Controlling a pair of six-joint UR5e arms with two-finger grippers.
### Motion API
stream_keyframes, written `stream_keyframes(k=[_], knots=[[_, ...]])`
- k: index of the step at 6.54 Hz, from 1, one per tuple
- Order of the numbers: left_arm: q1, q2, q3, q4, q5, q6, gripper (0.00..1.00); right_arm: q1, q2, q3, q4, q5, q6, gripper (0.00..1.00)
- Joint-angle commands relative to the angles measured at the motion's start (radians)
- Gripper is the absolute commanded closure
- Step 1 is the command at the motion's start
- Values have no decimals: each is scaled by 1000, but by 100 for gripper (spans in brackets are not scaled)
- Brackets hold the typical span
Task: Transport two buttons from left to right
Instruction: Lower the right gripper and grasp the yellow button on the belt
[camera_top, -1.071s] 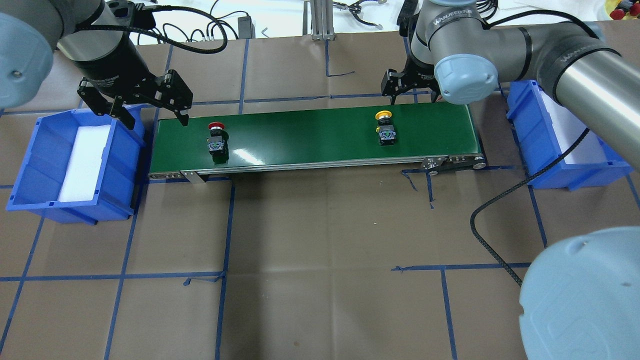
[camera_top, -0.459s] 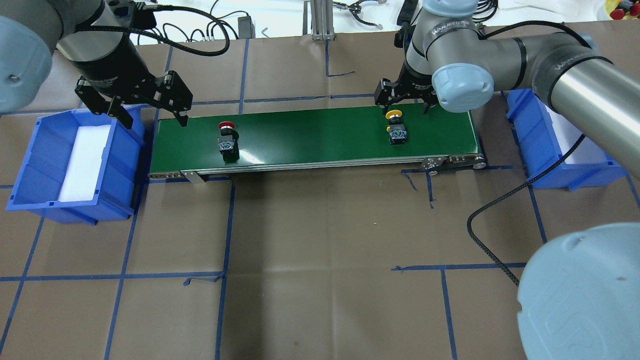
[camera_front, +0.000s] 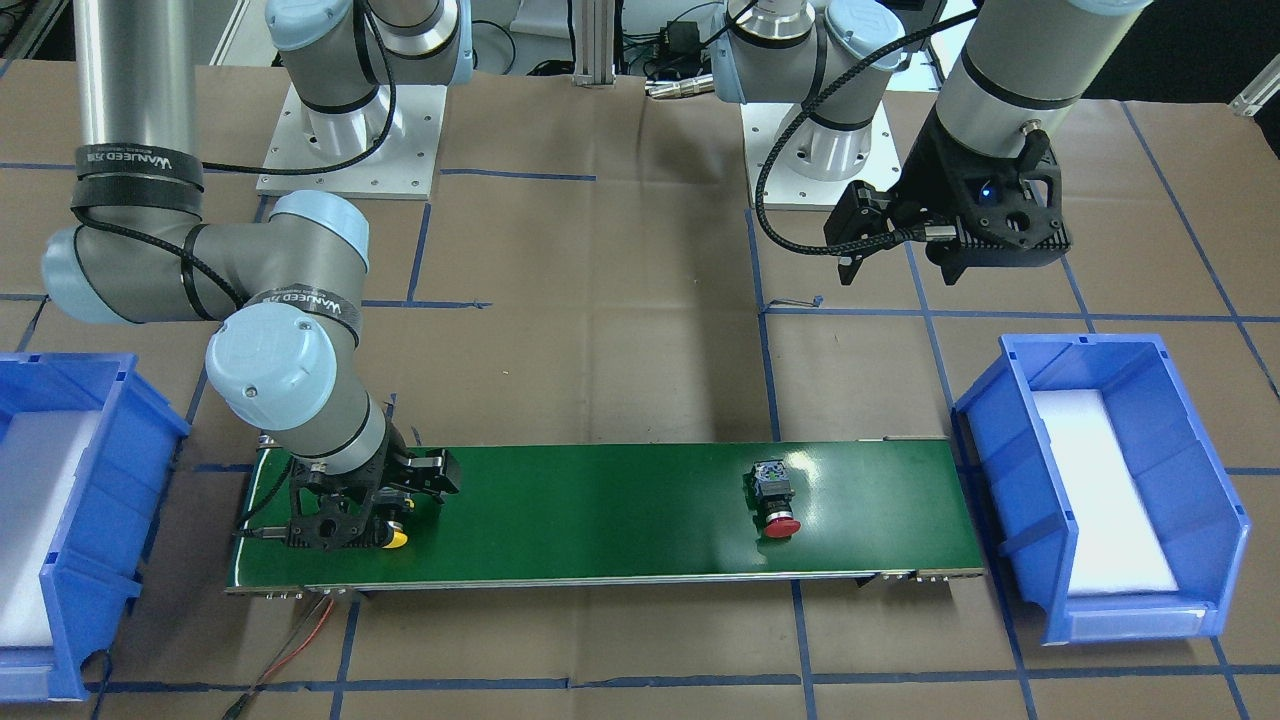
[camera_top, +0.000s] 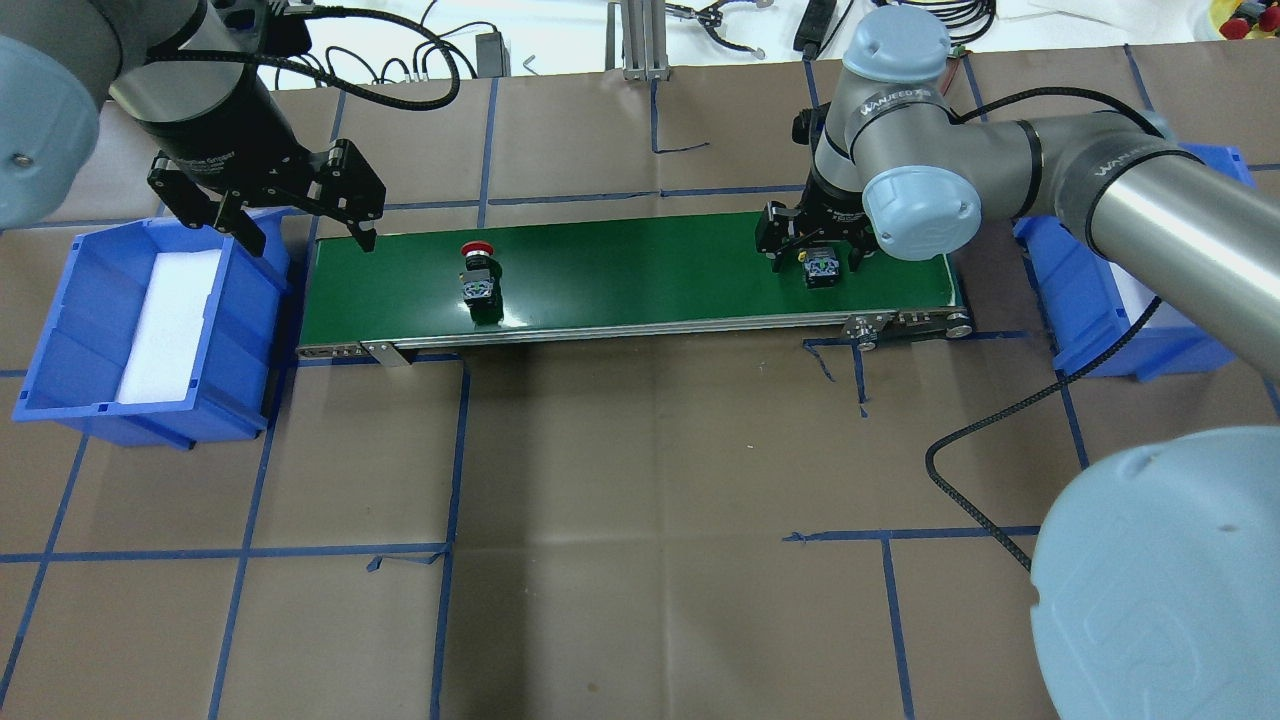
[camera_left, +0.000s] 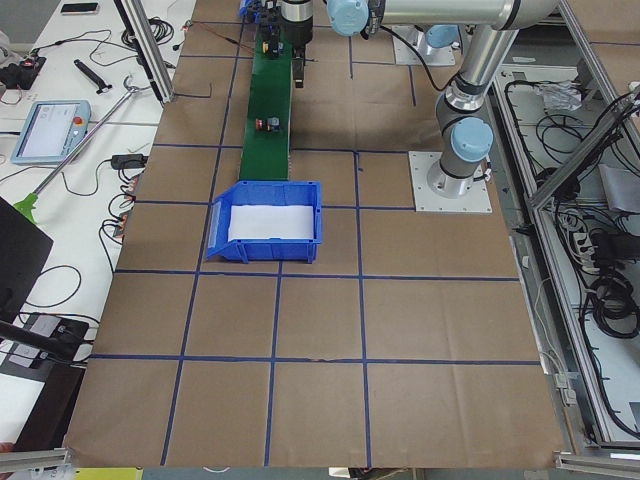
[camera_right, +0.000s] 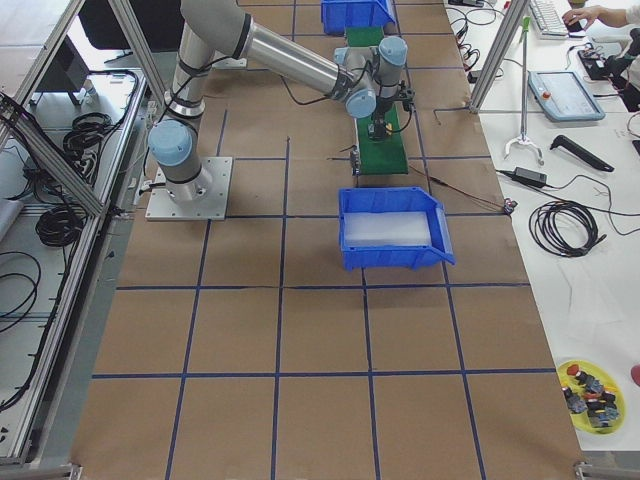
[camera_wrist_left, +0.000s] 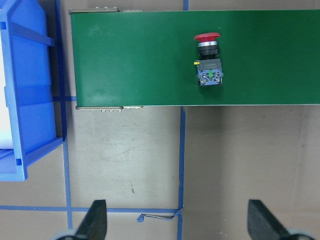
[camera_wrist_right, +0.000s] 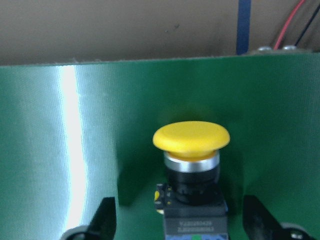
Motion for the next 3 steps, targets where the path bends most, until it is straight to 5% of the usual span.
stream_keyframes(k=[1,3], knots=[[-1,3,0,0,0,1,0,-30,-6,0,72,-3,-9,90],[-1,4,2,0,0,1,0,-36,-57,-2,99,-29,-10,95]])
